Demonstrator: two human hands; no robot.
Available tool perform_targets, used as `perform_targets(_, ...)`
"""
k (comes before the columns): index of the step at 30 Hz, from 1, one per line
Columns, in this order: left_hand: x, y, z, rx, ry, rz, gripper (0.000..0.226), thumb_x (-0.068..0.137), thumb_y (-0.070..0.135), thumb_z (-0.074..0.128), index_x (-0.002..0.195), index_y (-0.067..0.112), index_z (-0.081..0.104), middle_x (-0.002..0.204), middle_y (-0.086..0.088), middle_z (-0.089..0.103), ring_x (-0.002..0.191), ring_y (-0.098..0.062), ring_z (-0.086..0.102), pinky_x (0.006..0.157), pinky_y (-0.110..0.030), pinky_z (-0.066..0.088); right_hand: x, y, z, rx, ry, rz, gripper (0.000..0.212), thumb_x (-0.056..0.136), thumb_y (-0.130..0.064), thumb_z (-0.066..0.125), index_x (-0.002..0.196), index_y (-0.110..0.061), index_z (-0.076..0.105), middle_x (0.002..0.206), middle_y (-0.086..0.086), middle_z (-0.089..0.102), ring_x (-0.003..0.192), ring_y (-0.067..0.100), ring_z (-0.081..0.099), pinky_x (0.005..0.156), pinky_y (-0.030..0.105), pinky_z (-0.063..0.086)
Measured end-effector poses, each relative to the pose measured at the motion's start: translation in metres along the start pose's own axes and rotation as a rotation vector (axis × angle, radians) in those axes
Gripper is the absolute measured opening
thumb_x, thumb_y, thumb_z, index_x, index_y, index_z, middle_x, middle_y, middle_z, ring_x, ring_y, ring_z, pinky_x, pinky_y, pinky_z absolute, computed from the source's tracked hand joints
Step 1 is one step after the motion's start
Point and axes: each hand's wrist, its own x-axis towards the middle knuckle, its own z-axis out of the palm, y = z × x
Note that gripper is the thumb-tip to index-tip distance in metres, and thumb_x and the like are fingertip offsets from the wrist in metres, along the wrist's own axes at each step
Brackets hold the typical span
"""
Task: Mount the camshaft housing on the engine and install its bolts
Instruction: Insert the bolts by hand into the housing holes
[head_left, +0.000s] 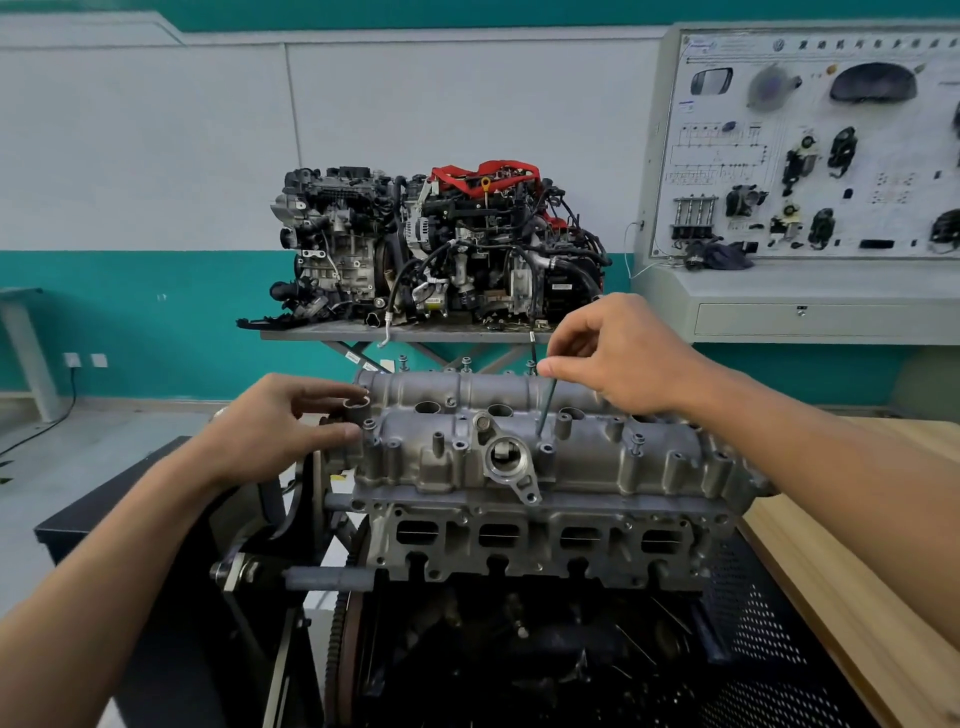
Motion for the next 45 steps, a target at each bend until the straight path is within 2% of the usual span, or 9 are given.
perform_targets(3,-0.004,0.007,0.013,0.142,0.121,0.058,0.041,0.063,0.060,0.079,0.097,0.037,0.078,0.103,0.021,0.072,0.101,0.000,0.065,0.091,-0.028,0.046,0.001,0.001,0.001,-0.004,0.000,0.003,0.010,0.081,-0.024,0.081,0.076,-0.018,0.075,0.071,-0.007,0.071,0.067,0.006,0.067,0.070,0.028,0.058)
perform_targets(7,0.001,0.014,0.022,0.198,0.216,0.087,0.012,0.072,0.041,0.084,0.075,0.030,0.079,0.125,0.004,0.068,0.107,-0.011,0.061,0.094,-0.028,0.040,0.000,0.001,0.002,0.000,-0.005,-0.008,0.009,0.081,-0.024,0.081,0.075,-0.019,0.076,0.070,-0.008,0.071,0.066,0.004,0.066,0.067,0.024,0.057)
perform_targets(17,0.010,0.010,0.007,0.173,-0.106,0.166,0.019,0.092,0.018,0.069,0.100,0.032,0.078,0.134,0.020,0.058,0.125,-0.002,0.052,0.101,-0.024,0.035,0.003,0.004,0.008,0.026,0.004,0.007,0.008,0.081,-0.023,0.081,0.076,-0.017,0.076,0.069,-0.010,0.070,0.066,0.004,0.066,0.066,0.022,0.056)
perform_targets(22,0.003,-0.004,0.013,0.021,-0.196,0.133,0.029,0.089,0.040,0.064,0.116,0.044,0.070,0.138,0.037,0.049,0.129,0.015,0.042,0.108,-0.024,0.033,0.004,0.001,0.008,0.034,-0.005,-0.003,0.008,0.082,-0.022,0.080,0.076,-0.019,0.075,0.070,-0.011,0.070,0.067,0.004,0.066,0.067,0.022,0.057)
perform_targets(26,0.001,-0.008,0.027,-0.150,0.030,0.119,0.034,0.073,0.056,0.069,0.106,0.049,0.072,0.113,0.034,0.068,0.108,0.011,0.063,0.091,-0.021,0.050,0.002,0.001,0.003,0.001,-0.009,0.002,0.009,0.082,-0.023,0.080,0.079,-0.015,0.077,0.072,-0.009,0.071,0.068,0.005,0.067,0.067,0.023,0.056)
perform_targets(29,0.007,-0.009,0.038,-0.300,0.161,0.072,0.029,0.068,0.045,0.080,0.095,0.035,0.078,0.100,0.015,0.077,0.090,-0.009,0.074,0.077,-0.028,0.060,-0.002,0.001,-0.001,-0.014,-0.011,0.000,0.009,0.082,-0.023,0.080,0.080,-0.015,0.077,0.073,-0.008,0.072,0.068,0.004,0.067,0.068,0.020,0.057)
perform_targets(32,0.012,-0.013,0.043,-0.417,0.173,0.060,0.016,0.066,0.031,0.080,0.075,0.018,0.078,0.105,0.018,0.075,0.096,-0.009,0.073,0.068,-0.022,0.060,-0.006,0.003,-0.005,-0.049,-0.013,-0.017,0.009,0.082,-0.024,0.080,0.080,-0.015,0.077,0.074,-0.009,0.072,0.068,0.003,0.067,0.068,0.018,0.056)
perform_targets(39,0.013,-0.016,0.025,-0.192,-0.034,0.150,0.017,0.078,0.032,0.068,0.089,0.035,0.080,0.123,0.040,0.060,0.118,0.017,0.052,0.096,-0.017,0.043,-0.011,0.004,0.003,-0.071,-0.049,-0.047,0.007,0.083,-0.023,0.079,0.082,-0.016,0.077,0.076,-0.009,0.072,0.068,0.003,0.066,0.068,0.017,0.055)
perform_targets(45,0.011,-0.025,0.021,-0.142,-0.176,0.175,0.036,0.092,0.040,0.055,0.124,0.055,0.061,0.137,0.041,0.048,0.133,0.017,0.038,0.110,-0.020,0.029,-0.007,-0.001,0.009,-0.101,-0.081,-0.103,0.010,0.083,-0.021,0.079,0.085,-0.012,0.077,0.078,-0.004,0.073,0.071,0.004,0.067,0.072,0.022,0.056)
